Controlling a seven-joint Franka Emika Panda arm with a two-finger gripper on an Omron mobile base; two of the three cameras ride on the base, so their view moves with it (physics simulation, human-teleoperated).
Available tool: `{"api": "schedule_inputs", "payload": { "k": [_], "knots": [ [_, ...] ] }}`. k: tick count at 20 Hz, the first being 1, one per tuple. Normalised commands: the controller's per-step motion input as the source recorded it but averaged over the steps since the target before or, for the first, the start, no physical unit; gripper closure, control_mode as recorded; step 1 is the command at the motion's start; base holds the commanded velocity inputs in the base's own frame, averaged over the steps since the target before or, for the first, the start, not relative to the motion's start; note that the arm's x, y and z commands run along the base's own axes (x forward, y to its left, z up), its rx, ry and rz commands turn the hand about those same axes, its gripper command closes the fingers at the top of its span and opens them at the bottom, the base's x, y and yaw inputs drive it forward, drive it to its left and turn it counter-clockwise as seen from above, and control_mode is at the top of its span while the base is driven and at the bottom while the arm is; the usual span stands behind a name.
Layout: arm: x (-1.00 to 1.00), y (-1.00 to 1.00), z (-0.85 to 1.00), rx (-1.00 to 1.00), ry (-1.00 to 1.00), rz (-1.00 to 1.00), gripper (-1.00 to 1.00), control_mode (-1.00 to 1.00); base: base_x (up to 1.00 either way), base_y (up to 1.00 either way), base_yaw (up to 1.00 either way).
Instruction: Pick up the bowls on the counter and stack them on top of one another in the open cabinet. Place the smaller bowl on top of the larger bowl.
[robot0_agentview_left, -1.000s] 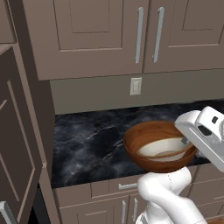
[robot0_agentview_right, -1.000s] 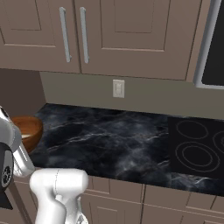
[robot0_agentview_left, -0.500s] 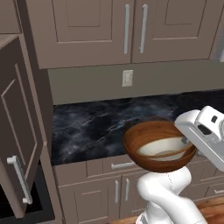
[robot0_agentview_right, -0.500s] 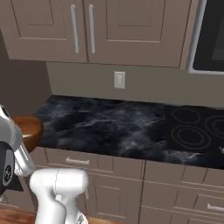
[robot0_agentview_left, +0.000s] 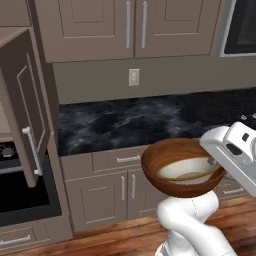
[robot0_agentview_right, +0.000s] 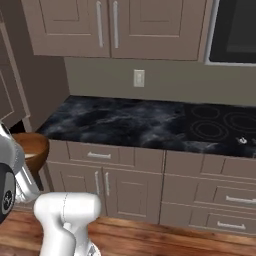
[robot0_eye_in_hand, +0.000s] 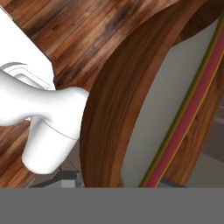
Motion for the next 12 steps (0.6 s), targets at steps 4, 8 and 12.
{"api": "schedule_inputs", "payload": {
  "k": [4,8,12],
  "knots": [
    [0.00,0.00,0.00,0.00,0.00,0.00,1.00,1.00,-0.65,0.01,-0.02],
    [0.00,0.00,0.00,0.00,0.00,0.00,1.00,1.00,-0.50,0.30,0.00],
    [0.00,0.00,0.00,0.00,0.00,0.00,1.00,1.00,-0.41,0.52,0.00]
  ]
}}
